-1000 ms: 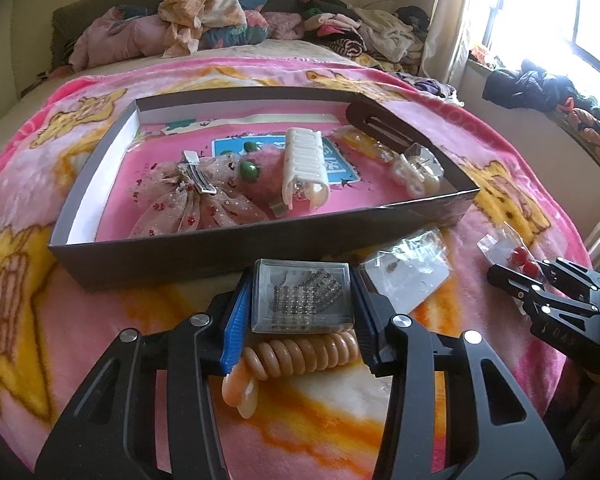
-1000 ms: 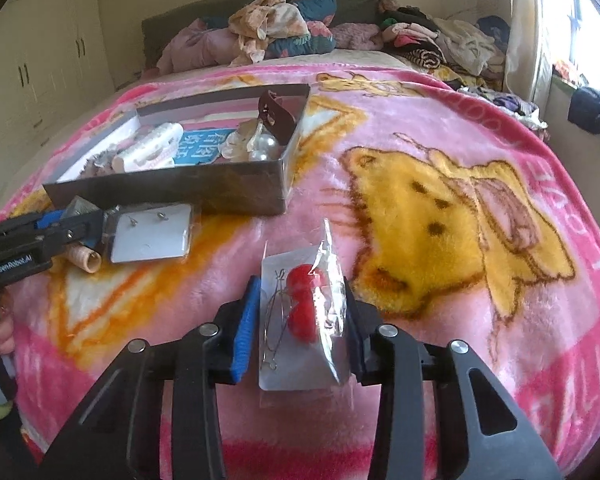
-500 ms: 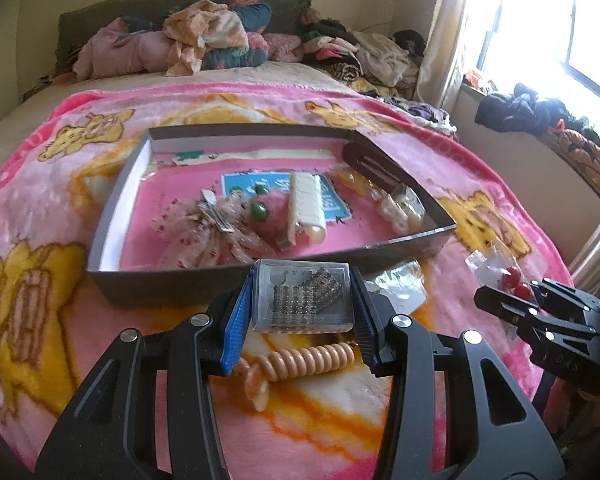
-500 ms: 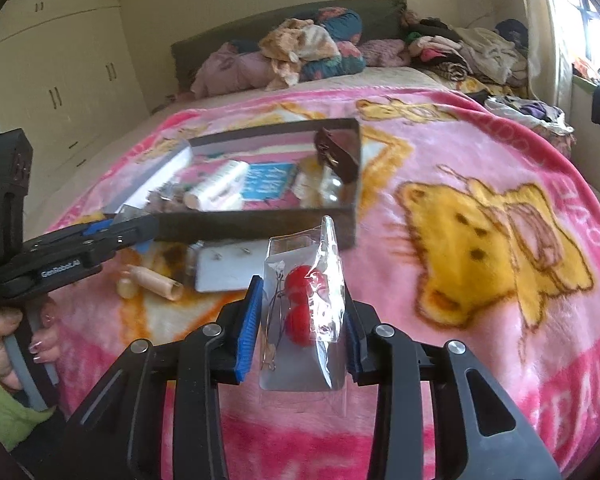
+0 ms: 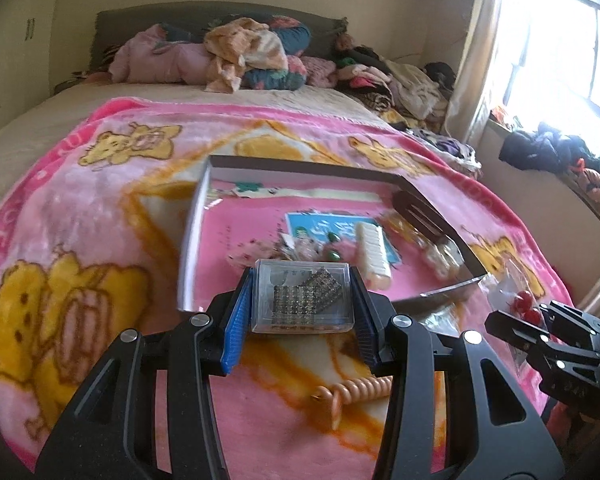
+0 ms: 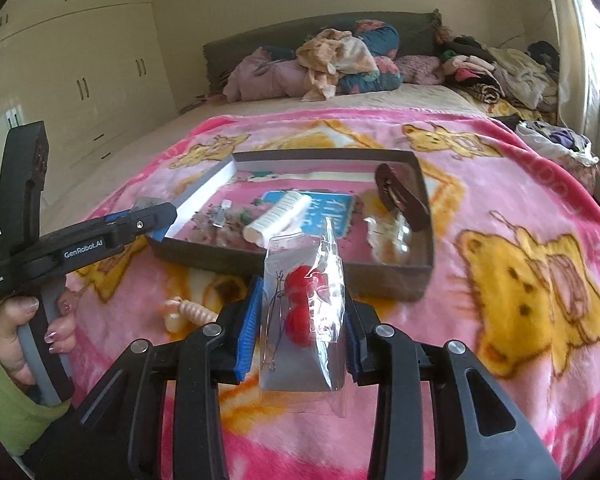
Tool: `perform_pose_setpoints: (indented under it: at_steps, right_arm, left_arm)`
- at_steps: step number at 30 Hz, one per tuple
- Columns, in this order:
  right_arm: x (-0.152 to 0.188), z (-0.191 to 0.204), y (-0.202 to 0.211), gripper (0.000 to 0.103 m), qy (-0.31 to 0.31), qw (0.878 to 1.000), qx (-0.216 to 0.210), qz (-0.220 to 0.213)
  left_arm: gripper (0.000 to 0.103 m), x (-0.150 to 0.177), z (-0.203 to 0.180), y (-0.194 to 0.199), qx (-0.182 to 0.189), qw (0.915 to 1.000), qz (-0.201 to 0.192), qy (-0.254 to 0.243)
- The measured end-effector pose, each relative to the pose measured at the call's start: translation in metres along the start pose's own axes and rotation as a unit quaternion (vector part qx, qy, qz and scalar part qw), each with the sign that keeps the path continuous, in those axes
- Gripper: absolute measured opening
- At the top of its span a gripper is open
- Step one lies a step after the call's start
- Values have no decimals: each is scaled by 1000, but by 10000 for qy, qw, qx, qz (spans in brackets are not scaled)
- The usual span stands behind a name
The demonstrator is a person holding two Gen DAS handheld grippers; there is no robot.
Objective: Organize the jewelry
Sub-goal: 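Carry the pin box and earring bag into the box and open both grippers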
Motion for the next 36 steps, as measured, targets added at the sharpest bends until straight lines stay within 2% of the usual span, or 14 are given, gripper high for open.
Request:
perform_pose_setpoints:
  at_steps: [17,36]
  right_arm:
    - [-38,11,-27,34,73,9998,132,-120]
    - [-58,-13,-66,34,-42,9989,454,-43]
  left_arm:
    - [37,-11,20,-6,-66,9999,-45,72]
    - [37,-23,31,-38,-119,9998,152,-9]
Point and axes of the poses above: each gripper's, at about its wrist camera, not at the fingertips, and y roughly against the way its jaws point, z to its left, x to its underside, the point moved 3 cm from there along -y, roughly the way its jaws point, and after that the axes turned 11 degrees about x, right-handed, at the moved point
